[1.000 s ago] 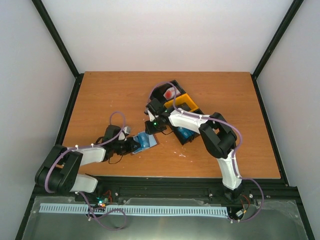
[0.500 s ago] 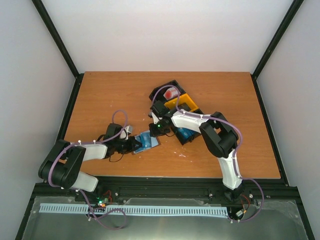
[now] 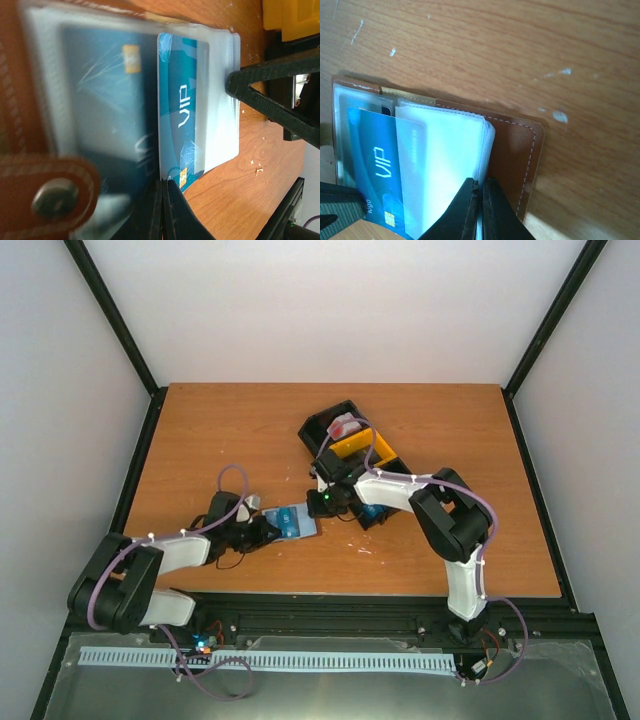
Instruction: Put the credit cards into the card holder
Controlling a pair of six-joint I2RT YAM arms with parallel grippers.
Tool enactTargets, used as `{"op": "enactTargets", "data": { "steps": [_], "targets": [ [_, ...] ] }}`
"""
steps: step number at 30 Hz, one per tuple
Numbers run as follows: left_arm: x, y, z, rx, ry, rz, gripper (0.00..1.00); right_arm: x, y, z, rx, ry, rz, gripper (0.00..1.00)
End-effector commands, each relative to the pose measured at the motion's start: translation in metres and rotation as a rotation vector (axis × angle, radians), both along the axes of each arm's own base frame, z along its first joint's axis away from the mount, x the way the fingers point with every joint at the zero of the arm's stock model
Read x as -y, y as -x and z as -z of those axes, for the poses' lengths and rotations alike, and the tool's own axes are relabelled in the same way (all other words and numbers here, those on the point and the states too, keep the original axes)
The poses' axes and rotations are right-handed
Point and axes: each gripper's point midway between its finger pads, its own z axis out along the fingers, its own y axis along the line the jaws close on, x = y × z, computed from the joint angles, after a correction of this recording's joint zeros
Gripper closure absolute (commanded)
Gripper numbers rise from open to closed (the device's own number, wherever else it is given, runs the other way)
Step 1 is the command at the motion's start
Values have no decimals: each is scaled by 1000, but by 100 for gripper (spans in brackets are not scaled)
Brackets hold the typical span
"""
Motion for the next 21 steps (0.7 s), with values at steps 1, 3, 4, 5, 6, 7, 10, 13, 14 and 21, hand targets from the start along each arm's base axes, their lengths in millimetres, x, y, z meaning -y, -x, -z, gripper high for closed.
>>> {"op": "enactTargets", "data": {
  "steps": [1, 3, 4, 5, 6, 7, 10, 13, 14, 21],
  "targets": [
    [-14, 8, 8, -62, -14, -114, 99, 13, 4, 6, -32, 15, 93, 97],
    [-10, 7, 3, -54, 26, -112, 99, 10, 7, 6, -48, -4, 92, 97],
    [-6, 5, 0, -47, 49, -105, 99, 8, 8, 6, -54, -15, 90, 97],
    [-3, 3, -2, -48, 67, -100, 99, 7, 8, 6, -58, -21, 87, 97],
    [0, 0, -4, -43, 82, -88, 99, 6, 9, 6, -61, -27, 85, 97],
    [3, -2, -4, -40, 86, -76, 99, 5, 10, 5, -63, -32, 84, 97],
    [6, -3, -2, -47, 96, -63, 99, 4, 11, 5, -70, -41, 83, 97],
    [9, 0, -2, -61, 126, -60, 99, 4, 13, 6, -79, -51, 88, 97],
    [10, 0, -3, -65, 136, -61, 99, 3, 13, 5, -80, -58, 91, 97],
    [20, -7, -3, -80, 152, -41, 99, 7, 11, 4, -69, -48, 115, 91]
  ]
}}
